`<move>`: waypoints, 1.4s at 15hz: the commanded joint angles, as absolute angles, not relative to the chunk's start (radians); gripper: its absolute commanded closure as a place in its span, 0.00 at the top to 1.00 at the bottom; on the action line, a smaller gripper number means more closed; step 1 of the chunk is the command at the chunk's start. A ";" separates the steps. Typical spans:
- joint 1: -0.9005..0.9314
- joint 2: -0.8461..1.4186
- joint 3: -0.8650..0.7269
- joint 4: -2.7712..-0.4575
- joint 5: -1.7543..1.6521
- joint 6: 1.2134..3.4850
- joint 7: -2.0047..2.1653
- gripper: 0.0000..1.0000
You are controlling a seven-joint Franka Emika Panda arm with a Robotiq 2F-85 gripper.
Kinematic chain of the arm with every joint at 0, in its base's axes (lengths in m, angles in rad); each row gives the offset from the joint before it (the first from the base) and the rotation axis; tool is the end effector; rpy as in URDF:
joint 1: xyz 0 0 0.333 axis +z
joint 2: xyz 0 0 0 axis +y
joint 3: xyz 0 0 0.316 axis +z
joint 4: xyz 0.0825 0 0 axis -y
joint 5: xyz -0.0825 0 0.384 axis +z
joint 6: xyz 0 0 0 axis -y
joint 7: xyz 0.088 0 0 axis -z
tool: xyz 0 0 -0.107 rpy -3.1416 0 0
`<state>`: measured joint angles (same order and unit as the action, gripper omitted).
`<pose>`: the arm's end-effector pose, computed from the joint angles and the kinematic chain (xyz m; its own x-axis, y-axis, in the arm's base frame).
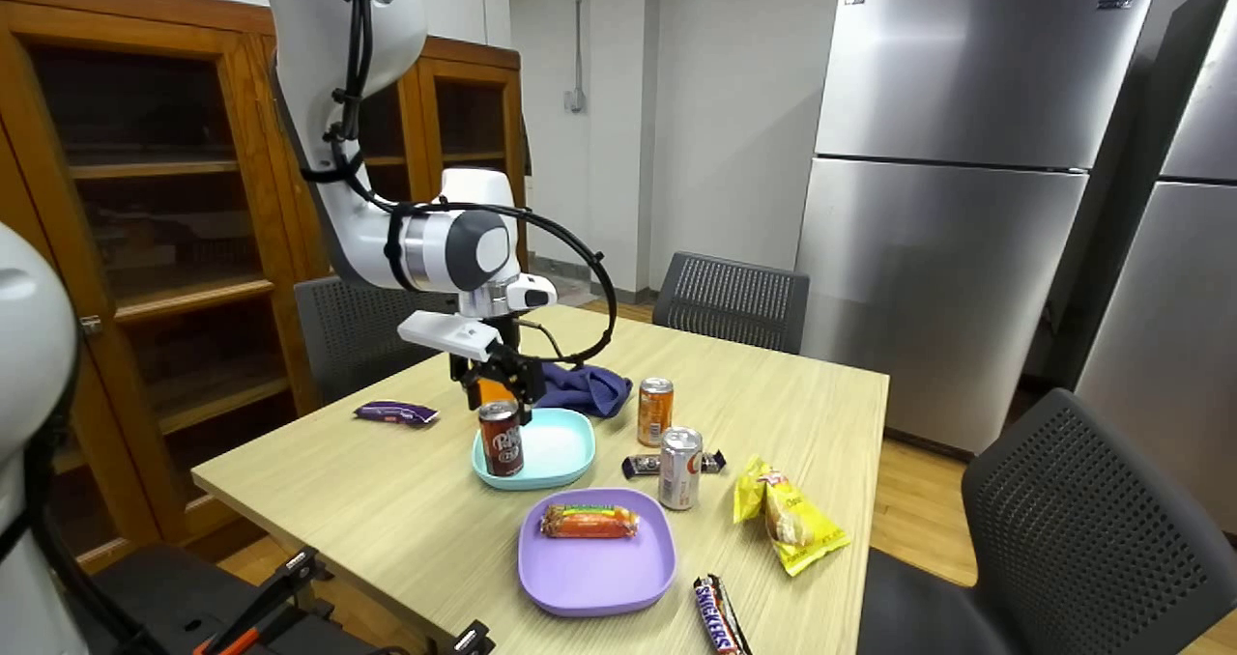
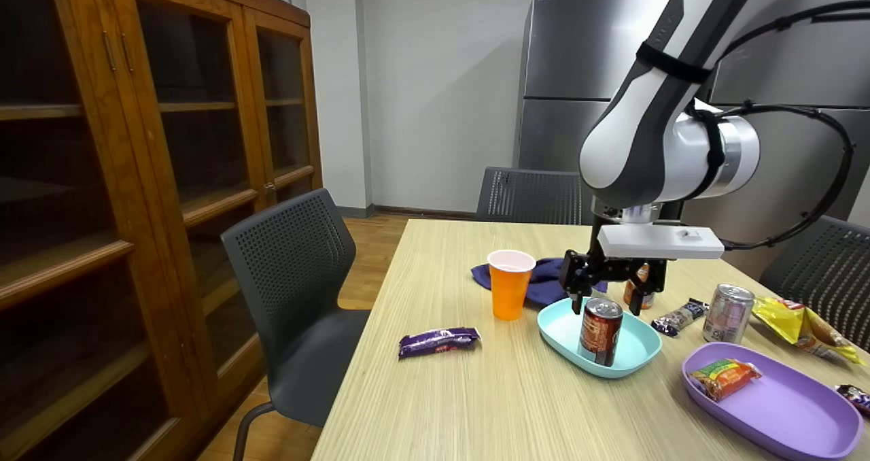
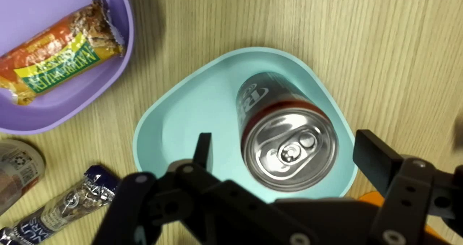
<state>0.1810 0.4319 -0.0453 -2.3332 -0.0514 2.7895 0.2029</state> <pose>0.5108 0.0709 0.1540 0.9994 -0.0143 0.0306 -0.0153 -0.9994 0.0323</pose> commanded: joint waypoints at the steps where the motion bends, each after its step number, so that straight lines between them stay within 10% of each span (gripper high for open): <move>1: 0.166 0.332 -0.026 -2.391 -0.042 2.771 0.193 1.00; 21: 0.014 0.197 -0.087 -2.454 0.042 2.781 0.224 1.00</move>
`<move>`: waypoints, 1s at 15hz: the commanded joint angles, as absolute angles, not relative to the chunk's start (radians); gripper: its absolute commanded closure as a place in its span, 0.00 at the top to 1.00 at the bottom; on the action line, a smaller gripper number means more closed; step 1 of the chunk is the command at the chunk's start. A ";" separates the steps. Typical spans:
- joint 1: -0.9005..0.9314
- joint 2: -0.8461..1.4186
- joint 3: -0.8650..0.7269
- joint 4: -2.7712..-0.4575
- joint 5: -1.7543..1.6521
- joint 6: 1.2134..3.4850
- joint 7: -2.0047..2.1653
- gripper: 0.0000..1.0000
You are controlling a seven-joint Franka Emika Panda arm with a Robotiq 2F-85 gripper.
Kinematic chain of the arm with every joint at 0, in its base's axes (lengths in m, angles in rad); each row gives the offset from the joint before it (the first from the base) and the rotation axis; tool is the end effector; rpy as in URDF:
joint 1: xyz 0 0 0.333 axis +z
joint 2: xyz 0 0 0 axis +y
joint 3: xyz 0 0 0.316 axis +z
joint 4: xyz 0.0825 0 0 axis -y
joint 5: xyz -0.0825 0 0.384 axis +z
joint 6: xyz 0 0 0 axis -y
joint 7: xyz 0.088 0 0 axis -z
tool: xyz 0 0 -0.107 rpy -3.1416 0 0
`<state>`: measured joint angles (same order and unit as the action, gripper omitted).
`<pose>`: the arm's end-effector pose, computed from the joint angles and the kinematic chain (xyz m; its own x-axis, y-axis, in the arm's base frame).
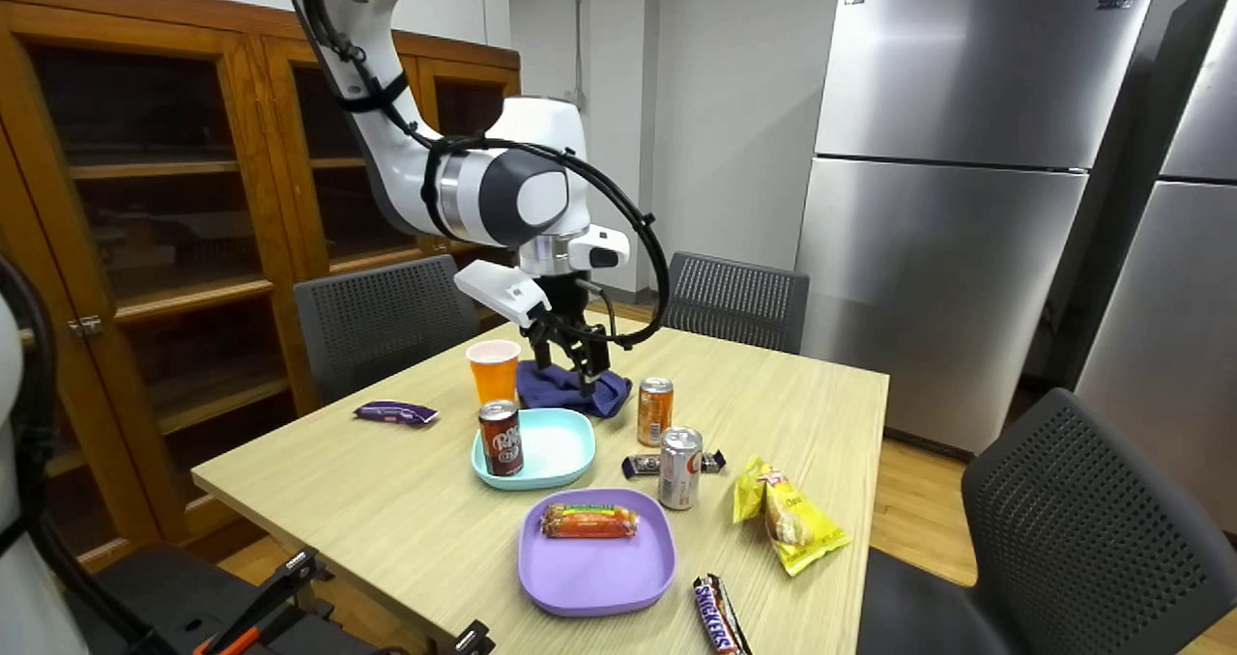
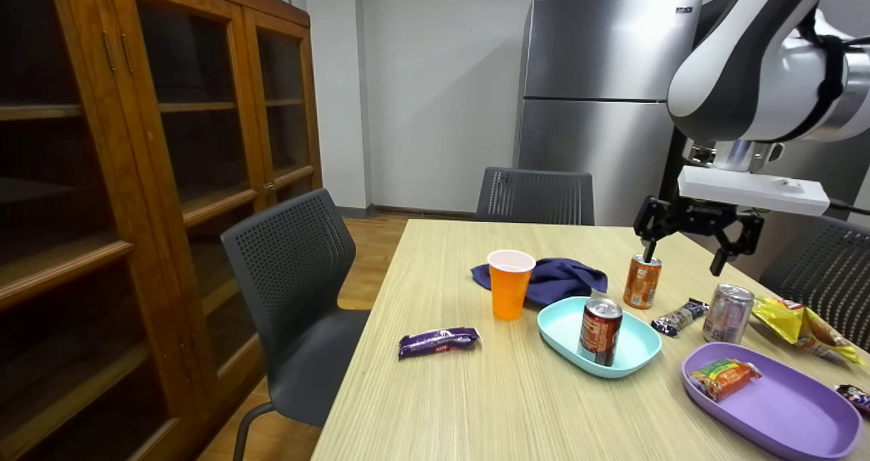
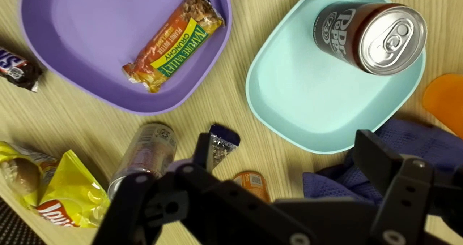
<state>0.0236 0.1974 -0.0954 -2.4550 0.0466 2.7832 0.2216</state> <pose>0.4959 -0.0387 0.2323 0.9367 -0.3260 0.1277 -0.3247 -0.9453 -0.0321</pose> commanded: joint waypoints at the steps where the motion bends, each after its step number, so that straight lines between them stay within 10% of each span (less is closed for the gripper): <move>1: 0.014 0.197 -0.088 -2.454 0.042 2.781 0.224 1.00; 15: 0.001 0.267 -0.157 -2.355 0.048 2.734 0.366 1.00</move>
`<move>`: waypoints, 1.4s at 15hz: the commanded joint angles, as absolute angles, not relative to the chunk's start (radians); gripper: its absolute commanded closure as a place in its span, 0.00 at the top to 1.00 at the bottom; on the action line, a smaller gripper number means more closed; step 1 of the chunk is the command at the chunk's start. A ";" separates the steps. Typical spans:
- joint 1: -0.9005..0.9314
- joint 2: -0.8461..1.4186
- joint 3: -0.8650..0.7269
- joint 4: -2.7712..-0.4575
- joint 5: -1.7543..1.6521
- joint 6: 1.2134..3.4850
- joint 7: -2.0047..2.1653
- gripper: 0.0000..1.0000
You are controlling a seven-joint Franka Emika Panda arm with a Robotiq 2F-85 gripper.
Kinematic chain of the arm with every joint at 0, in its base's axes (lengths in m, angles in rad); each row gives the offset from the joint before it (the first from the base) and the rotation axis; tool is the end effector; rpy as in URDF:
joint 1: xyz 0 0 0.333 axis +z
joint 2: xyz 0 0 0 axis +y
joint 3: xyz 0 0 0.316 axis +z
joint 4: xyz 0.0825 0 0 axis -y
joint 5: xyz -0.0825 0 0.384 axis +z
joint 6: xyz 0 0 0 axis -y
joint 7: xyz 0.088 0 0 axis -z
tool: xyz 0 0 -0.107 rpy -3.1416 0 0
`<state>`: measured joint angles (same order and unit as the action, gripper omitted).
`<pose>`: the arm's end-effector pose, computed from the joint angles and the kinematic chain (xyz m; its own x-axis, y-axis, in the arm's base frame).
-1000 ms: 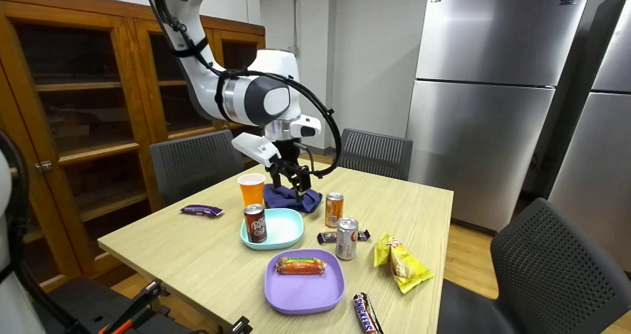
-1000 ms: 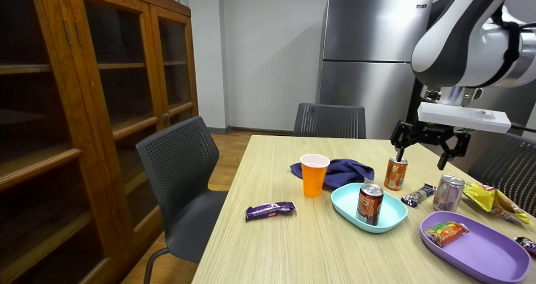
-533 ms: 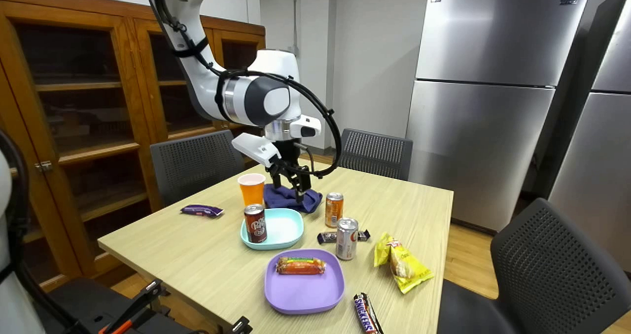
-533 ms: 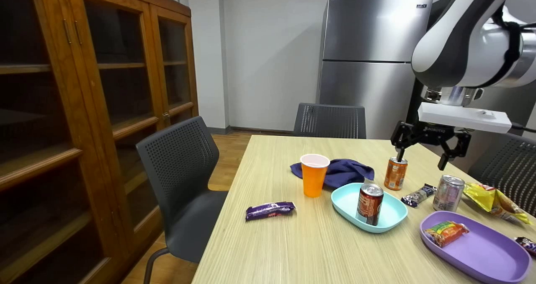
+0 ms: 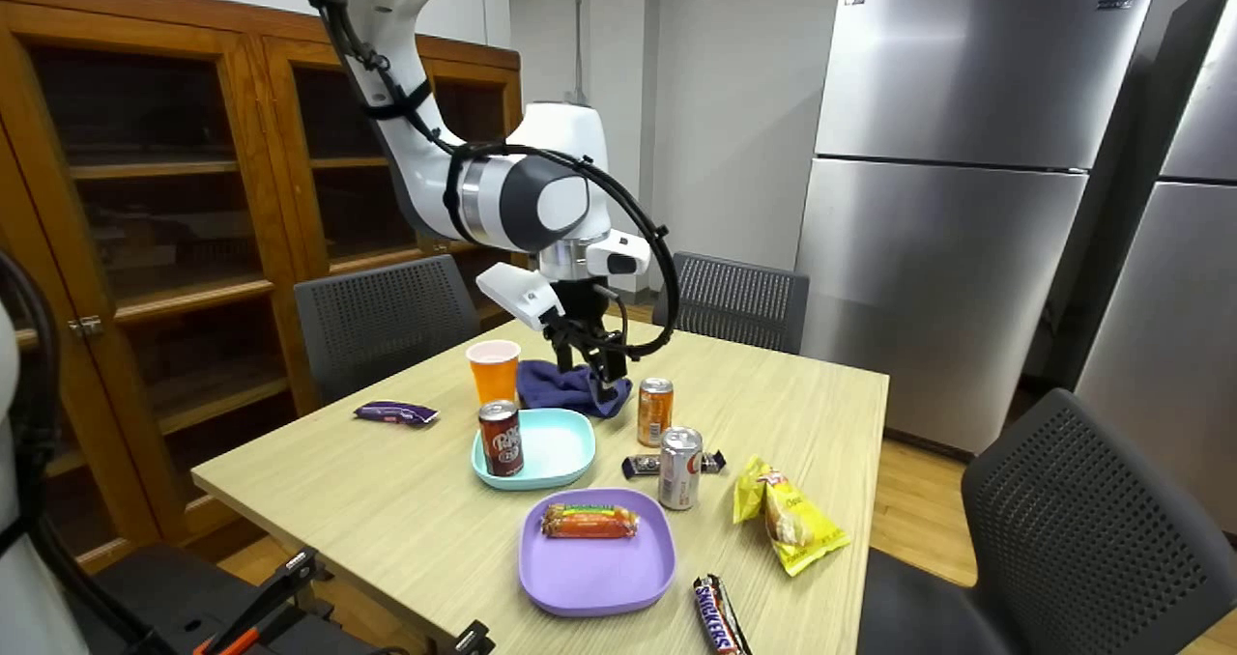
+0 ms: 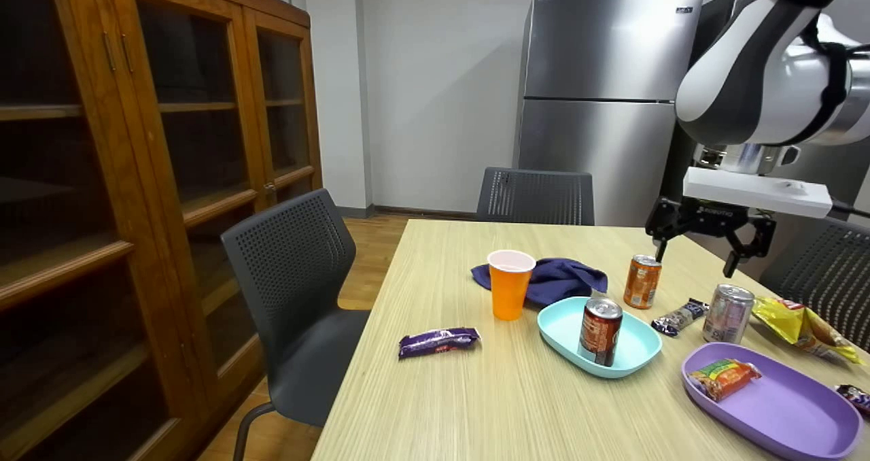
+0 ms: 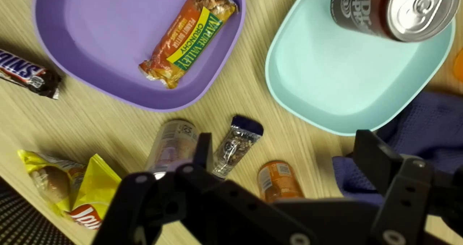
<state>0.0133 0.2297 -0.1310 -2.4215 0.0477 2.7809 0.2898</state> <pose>0.5033 -0.0630 0.2284 0.8940 -0.4293 0.1285 -0.4290 -0.9028 -0.0308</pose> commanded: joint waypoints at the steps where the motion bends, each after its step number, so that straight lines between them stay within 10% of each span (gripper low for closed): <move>1: -0.002 0.283 -0.173 -2.334 0.052 2.729 0.389 1.00; 21: -0.046 0.587 -0.255 -1.981 0.127 2.517 0.609 1.00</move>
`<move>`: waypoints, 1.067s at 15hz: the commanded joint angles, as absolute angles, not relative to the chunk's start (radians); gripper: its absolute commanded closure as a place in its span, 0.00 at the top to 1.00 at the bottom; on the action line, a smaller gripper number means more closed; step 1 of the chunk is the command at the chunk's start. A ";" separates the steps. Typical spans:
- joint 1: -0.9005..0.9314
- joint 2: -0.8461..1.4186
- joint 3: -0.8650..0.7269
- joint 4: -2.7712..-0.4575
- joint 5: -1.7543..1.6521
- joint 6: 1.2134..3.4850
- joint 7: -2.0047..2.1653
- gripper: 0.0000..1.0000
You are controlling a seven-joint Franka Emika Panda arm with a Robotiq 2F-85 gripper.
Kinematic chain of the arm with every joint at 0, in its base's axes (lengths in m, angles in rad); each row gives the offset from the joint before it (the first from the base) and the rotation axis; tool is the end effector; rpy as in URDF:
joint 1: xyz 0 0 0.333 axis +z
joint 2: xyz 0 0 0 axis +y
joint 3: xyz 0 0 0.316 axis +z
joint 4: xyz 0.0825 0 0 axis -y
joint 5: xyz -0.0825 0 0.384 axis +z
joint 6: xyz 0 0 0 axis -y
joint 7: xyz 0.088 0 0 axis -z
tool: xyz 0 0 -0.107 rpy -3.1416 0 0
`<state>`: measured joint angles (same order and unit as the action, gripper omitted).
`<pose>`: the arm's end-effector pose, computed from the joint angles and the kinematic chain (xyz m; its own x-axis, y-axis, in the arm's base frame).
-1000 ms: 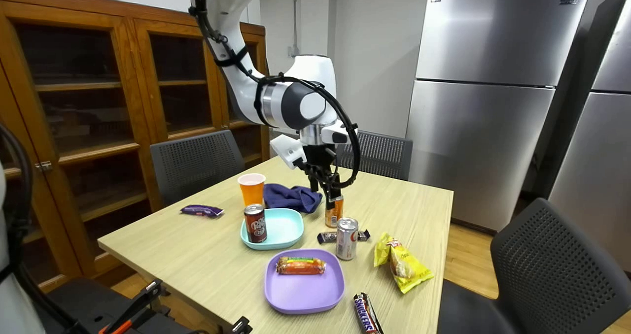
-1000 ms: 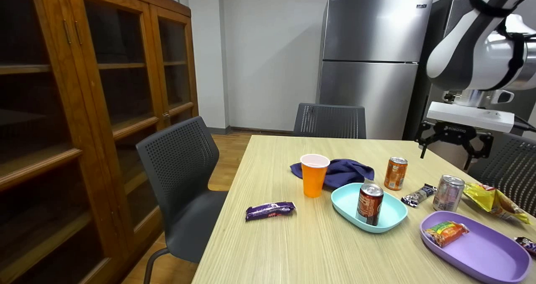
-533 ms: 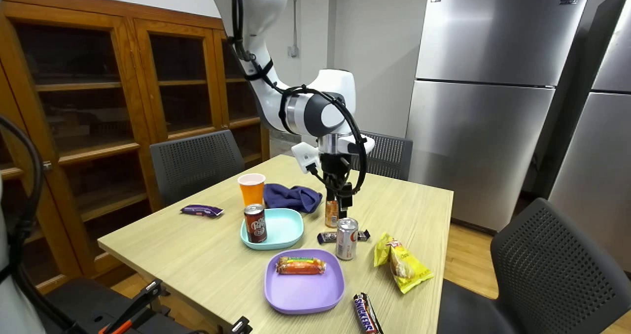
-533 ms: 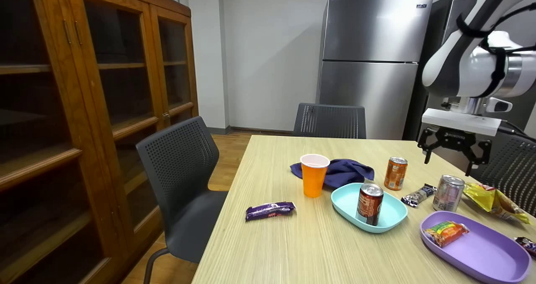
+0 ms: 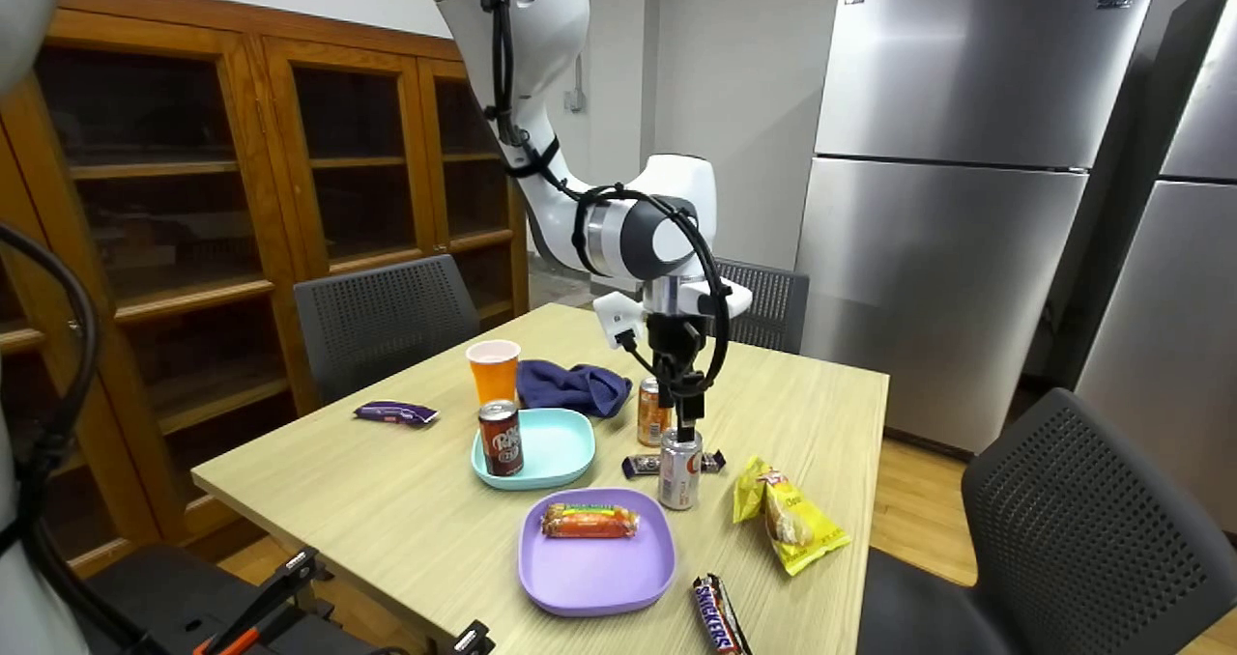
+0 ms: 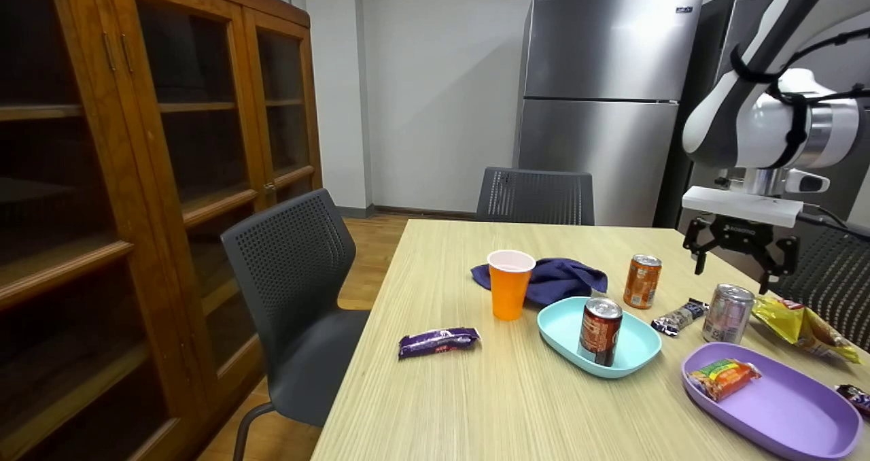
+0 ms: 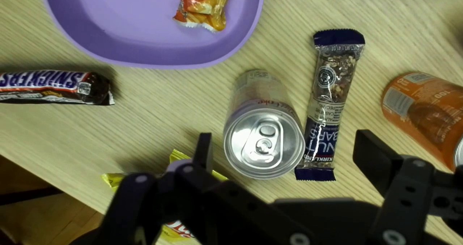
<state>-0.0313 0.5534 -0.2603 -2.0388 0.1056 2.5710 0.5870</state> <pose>0.5703 -0.1721 0.1759 0.5980 -0.8001 0.0465 -0.8011 -0.5951 0.0635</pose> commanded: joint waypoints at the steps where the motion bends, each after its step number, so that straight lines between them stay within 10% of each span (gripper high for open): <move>1: -0.049 0.595 -0.254 -1.975 0.129 2.513 0.611 1.00; 15: -0.051 0.643 -0.266 -1.948 0.128 2.493 0.619 1.00; 16: -0.053 0.641 -0.264 -1.950 0.131 2.497 0.616 0.75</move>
